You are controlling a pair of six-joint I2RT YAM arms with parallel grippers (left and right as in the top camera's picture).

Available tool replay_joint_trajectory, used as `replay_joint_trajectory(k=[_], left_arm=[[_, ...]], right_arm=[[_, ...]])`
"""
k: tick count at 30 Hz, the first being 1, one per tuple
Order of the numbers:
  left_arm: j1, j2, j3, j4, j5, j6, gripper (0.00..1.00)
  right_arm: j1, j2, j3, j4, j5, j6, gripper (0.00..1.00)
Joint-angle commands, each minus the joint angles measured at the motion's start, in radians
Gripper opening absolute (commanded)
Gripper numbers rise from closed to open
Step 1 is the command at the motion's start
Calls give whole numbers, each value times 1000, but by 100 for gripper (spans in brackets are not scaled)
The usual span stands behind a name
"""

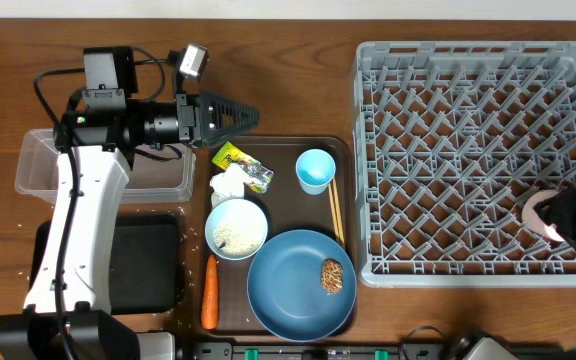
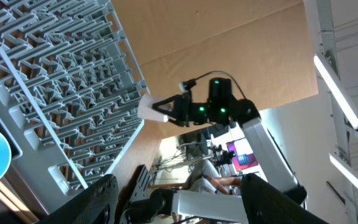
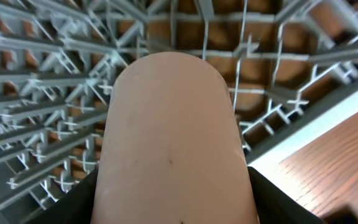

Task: Sort waste into correct bins and load items into the dishwasher rack
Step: 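Carry the pink cup with the right gripper into the dish rack, then grasp the light-blue cup with the left gripper and lift it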

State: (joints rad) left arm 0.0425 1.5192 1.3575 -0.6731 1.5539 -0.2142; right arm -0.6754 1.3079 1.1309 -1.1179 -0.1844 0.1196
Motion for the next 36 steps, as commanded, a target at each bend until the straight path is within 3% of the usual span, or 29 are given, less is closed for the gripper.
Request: replay_joint_trajectory(k=[1, 8, 9, 11, 13, 19, 27, 36], left_arm=[[3, -18, 11, 1, 16, -9, 64], [3, -18, 11, 0, 16, -9, 65], [3, -18, 10, 1, 16, -9, 65], [3, -18, 10, 0, 6, -9, 64], [-3, -18, 10, -1, -42, -9, 64], [-106, -18, 10, -102, -489, 51, 64], [-301, -18, 4, -209, -1083, 91, 64], [-508, 73, -28, -159, -1487, 102, 64]], right_arm=[[-13, 50, 12, 12, 4, 6, 37], [-12, 112, 12, 17, 60, 18, 39], [-11, 114, 11, 10, 52, 18, 45], [-11, 116, 12, -4, 50, 18, 66], [-11, 111, 13, -5, 45, 18, 72], [-11, 77, 81, -27, -32, 18, 74], [11, -25, 172, -71, -369, -47, 74], [179, -126, 172, -73, -407, -49, 75]])
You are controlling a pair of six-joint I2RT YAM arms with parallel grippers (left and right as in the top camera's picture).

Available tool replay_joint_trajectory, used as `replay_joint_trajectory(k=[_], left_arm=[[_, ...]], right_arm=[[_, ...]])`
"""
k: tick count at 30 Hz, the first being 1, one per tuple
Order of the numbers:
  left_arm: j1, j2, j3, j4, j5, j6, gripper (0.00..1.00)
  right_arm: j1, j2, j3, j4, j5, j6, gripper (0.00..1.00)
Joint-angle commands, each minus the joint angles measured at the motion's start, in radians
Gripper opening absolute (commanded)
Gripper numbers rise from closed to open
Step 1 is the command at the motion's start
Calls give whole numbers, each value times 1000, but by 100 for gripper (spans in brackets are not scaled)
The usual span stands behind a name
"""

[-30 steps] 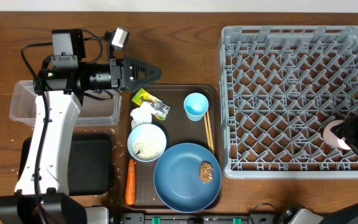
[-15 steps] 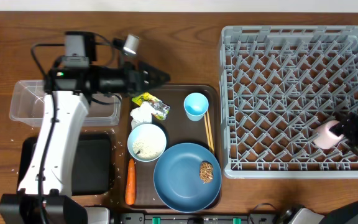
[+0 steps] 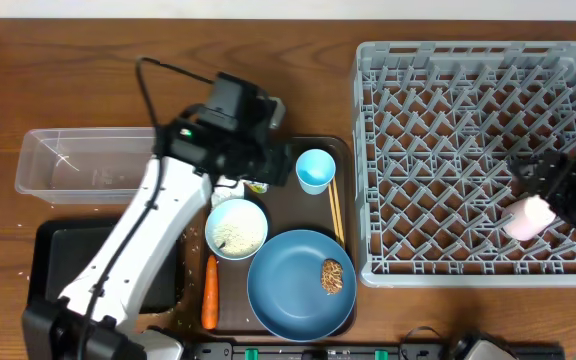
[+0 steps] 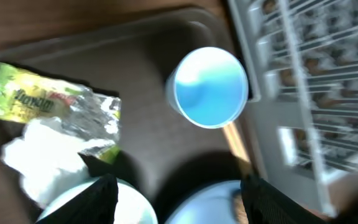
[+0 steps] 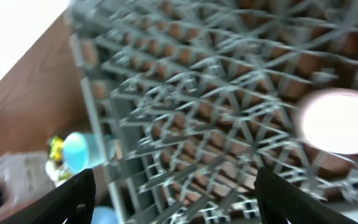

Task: Sort waste into correct bins and load items into the dishwasher rack
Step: 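Grasp the light-blue cup with the left gripper and lift it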

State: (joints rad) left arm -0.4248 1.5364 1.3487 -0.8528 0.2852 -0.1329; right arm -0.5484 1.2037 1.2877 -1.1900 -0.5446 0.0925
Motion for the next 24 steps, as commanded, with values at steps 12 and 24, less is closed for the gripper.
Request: replay_joint_trajectory(k=[12, 24], left_arm=[[-92, 288, -19, 189, -147, 16, 64], [-93, 429, -19, 215, -136, 0, 6]], right_arm=[[121, -26, 13, -11, -19, -19, 75], [121, -26, 13, -40, 7, -20, 76]])
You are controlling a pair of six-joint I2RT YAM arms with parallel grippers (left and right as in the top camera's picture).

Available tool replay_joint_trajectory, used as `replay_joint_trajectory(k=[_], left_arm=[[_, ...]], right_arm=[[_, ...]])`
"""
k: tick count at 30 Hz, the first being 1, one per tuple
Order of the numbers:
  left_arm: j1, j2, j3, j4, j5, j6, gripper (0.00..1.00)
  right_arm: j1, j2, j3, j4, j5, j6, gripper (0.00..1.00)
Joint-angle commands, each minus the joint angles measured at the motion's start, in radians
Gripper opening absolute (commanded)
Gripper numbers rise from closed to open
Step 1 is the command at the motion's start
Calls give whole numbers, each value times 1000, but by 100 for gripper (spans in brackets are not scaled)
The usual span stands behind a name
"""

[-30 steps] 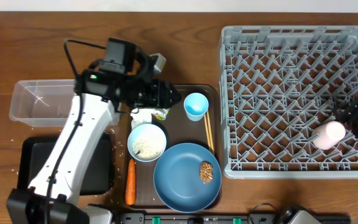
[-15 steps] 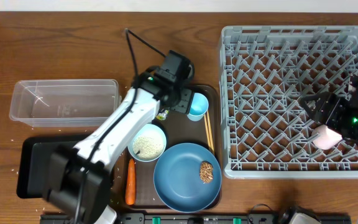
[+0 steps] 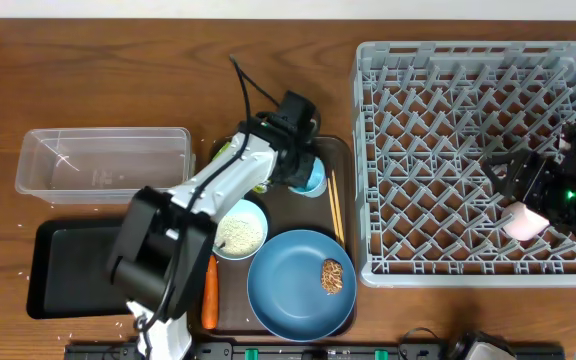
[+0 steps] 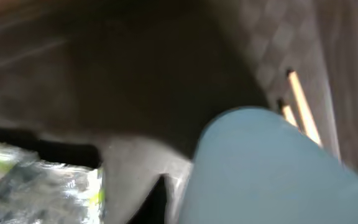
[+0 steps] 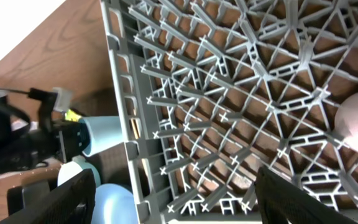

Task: Sort waste into correct bins and load items into the dishwasher rack
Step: 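Grasp the light-blue cup with the left gripper and lift it, then hand the light-blue cup from the left gripper to the right gripper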

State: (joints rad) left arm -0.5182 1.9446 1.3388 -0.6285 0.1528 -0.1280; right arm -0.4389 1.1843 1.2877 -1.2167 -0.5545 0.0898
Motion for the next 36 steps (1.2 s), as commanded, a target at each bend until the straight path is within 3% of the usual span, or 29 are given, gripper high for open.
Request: replay_joint_trajectory(k=[1, 7, 13, 20, 27, 36], left_arm=[[1, 17, -7, -11, -3, -11, 6], [1, -71, 41, -92, -3, -15, 6], [16, -270, 80, -170, 17, -13, 6], [162, -526, 93, -140, 526, 5, 6], [292, -585, 92, -140, 1012, -5, 6], [299, -583, 92, -113, 1282, -16, 6]], right_arm=[[11, -6, 13, -22, 29, -18, 76], [11, -6, 13, -34, 49, -25, 76], [40, -7, 13, -43, -19, -47, 76], [143, -10, 13, 1, -358, -220, 73], [316, -10, 13, 240, -642, -167, 71], [617, -10, 13, 589, -639, -114, 71]])
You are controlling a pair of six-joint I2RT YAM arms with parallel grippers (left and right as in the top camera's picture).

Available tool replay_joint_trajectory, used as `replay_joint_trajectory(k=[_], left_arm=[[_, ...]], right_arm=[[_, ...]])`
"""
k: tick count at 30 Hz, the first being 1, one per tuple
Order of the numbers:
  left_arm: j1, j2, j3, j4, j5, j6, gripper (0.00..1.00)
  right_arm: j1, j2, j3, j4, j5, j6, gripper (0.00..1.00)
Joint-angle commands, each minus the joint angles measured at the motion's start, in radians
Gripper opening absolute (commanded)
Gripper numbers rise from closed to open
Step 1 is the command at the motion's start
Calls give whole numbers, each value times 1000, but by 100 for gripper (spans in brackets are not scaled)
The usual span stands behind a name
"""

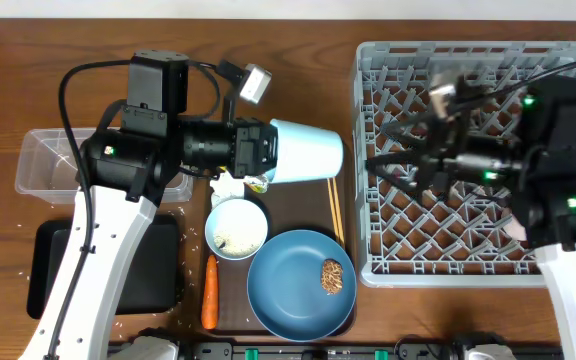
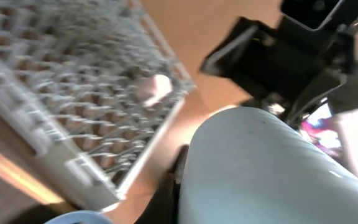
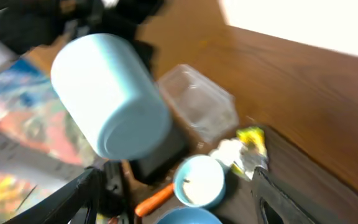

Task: Sort waste into correct bins and load items into the dishwasher rack
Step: 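Hand the light-blue cup from the left gripper to the right gripper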

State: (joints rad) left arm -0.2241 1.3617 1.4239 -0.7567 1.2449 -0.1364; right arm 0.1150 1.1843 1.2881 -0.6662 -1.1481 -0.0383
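Observation:
My left gripper (image 1: pixel 266 150) is shut on the light blue cup (image 1: pixel 310 152). It holds the cup on its side above the brown tray (image 1: pixel 298 205), with the cup's base toward the rack. The cup fills the lower right of the left wrist view (image 2: pixel 272 168) and shows at upper left in the right wrist view (image 3: pixel 110 96). My right gripper (image 1: pixel 390 162) is open over the left edge of the grey dishwasher rack (image 1: pixel 468 52), pointing at the cup. A pink cup (image 2: pixel 156 87) lies in the rack.
On the tray are a bowl of crumbs (image 1: pixel 236 228), a blue plate (image 1: pixel 293 285) with a scrap of food, a carrot (image 1: pixel 209 292), chopsticks (image 1: pixel 335 212), a tissue (image 1: pixel 230 186) and a green wrapper (image 1: pixel 259 181). A clear bin (image 1: pixel 88 170) and a black bin (image 1: pixel 108 265) sit at the left.
My left gripper was down at the blue cup on the tray; now it holds the cup raised and on its side. My right gripper has moved from the rack's right part to its left edge.
At first my right gripper held the pink cup over the rack's right side and my left gripper was above the tray. Then the pink cup lay in the rack, released, while my left gripper was over the blue cup, then at it. Now the blue cup is lifted.

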Motion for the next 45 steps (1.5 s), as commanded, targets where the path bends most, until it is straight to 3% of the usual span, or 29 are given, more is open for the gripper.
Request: replay_joint_trajectory(k=[1, 10, 18, 27, 33, 37, 38, 40, 45], left_arm=[[5, 0, 7, 24, 220, -10, 6], [5, 0, 7, 71, 250, -68, 6], [5, 0, 7, 93, 288, -98, 6], [5, 0, 7, 93, 288, -98, 6], [5, 0, 7, 93, 288, -98, 6], [5, 0, 7, 93, 288, -98, 7], [5, 0, 7, 93, 288, -98, 12], [5, 0, 7, 93, 287, -98, 39], [5, 0, 7, 93, 180, -98, 48]], right_arm=[[82, -10, 12, 62, -45, 14, 72], [208, -9, 12, 206, -82, -31, 79], [274, 9, 12, 275, -23, -29, 78], [306, 10, 12, 362, -23, -18, 63], [326, 13, 12, 372, -22, -7, 60], [340, 13, 12, 375, -18, -7, 50], [340, 13, 12, 375, -17, -7, 46], [340, 13, 12, 365, 19, -6, 41], [336, 5, 12, 303, 166, 8, 39]])
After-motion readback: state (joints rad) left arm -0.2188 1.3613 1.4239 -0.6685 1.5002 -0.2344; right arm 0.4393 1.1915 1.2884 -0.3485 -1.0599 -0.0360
